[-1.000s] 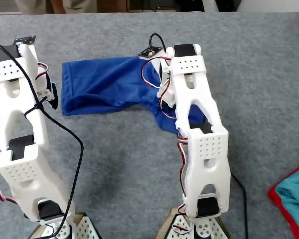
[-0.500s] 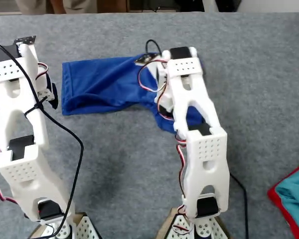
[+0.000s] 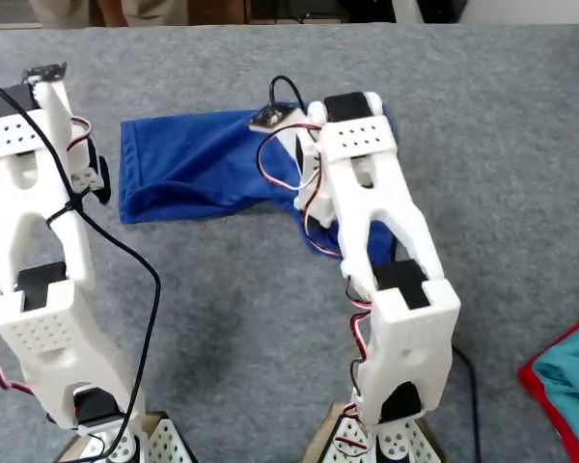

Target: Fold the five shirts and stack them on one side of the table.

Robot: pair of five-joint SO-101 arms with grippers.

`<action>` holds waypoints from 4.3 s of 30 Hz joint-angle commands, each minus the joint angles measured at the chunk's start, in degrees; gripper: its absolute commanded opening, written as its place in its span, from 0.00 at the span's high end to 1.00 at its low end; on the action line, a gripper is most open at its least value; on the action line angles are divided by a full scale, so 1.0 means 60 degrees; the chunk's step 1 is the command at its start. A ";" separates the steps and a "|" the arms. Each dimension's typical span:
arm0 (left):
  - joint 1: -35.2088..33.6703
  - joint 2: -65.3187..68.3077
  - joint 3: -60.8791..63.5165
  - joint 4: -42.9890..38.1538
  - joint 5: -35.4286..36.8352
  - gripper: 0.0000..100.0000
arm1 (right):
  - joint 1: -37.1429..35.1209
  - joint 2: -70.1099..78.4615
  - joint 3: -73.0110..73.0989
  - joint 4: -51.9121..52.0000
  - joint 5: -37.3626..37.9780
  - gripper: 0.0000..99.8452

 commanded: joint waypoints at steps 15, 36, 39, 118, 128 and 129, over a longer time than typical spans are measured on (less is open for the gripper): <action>-0.0059 -0.0564 -0.0571 0.0059 -0.0542 0.86 | -0.0447 -0.1062 0.3407 -0.0586 0.3458 0.71; -0.0703 -0.7582 0.4073 0.0073 -0.1597 0.87 | 0.0886 -0.6557 0.5546 -0.1553 0.8381 0.71; -0.0703 -0.9912 0.6125 0.0059 -0.1626 0.87 | 0.0799 -0.6469 0.6630 -0.2535 0.8366 0.71; -0.2242 -1.2652 1.1165 -0.3282 -0.2886 0.86 | 0.1927 -0.3040 0.4930 -0.5773 0.5919 0.99; -0.2212 -1.2667 1.0667 -0.2872 -0.2886 0.86 | 0.1883 -0.1473 0.1443 -0.5392 0.5919 0.99; -0.2198 -1.2652 1.0535 -0.2711 -0.2886 0.86 | 0.1883 -0.1209 0.1033 -0.5363 0.5919 0.99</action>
